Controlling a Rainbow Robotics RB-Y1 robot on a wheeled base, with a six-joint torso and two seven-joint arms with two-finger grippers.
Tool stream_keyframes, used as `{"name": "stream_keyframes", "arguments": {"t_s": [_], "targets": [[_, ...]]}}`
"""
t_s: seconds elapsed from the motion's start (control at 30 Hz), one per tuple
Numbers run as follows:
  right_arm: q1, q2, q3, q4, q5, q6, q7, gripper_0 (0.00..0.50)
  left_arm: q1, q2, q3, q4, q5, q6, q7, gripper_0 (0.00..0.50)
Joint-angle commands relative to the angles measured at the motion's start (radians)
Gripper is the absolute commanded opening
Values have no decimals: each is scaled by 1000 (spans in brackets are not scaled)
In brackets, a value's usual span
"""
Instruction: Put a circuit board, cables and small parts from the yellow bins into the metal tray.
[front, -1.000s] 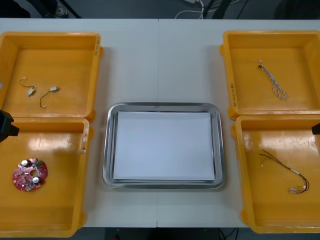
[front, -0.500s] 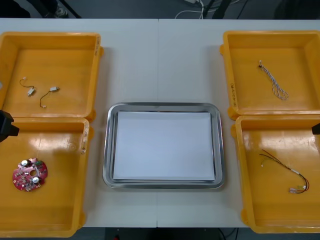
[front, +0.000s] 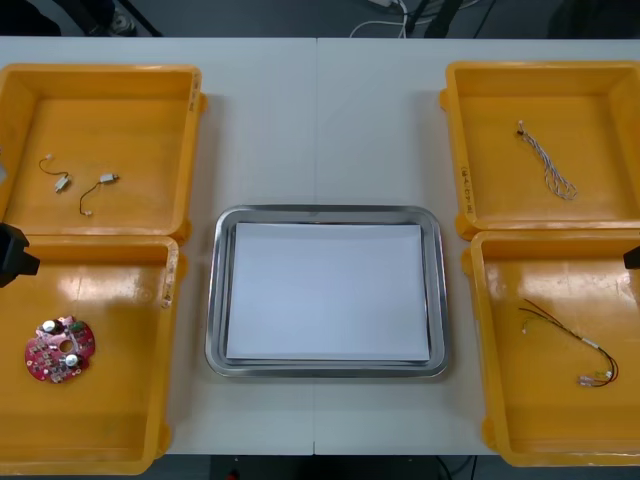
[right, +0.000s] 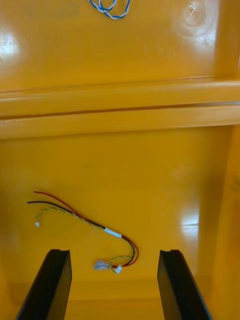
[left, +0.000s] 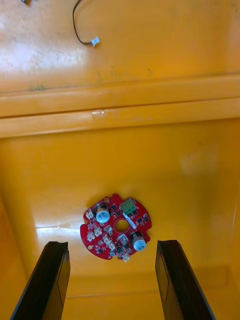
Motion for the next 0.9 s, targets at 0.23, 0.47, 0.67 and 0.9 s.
{"name": "stream_keyframes", "arguments": {"t_s": [0.23, 0.47, 0.67, 0.9], "targets": [[-7, -22, -10, -25, -2, -17, 4, 500, 15, -3, 7, -19, -17, 0, 23, 500], [19, -13, -10, -26, 6, -46, 18, 500, 15, 5, 5, -17, -12, 0, -80, 500], [49, -13, -9, -32, 6, -77, 21, 500, 15, 25, -7, -17, -2, -1, -163, 500], [71, -15, -9, -38, 3, -98, 28, 500, 18, 40, -27, -17, 17, -17, -260, 500]]}}
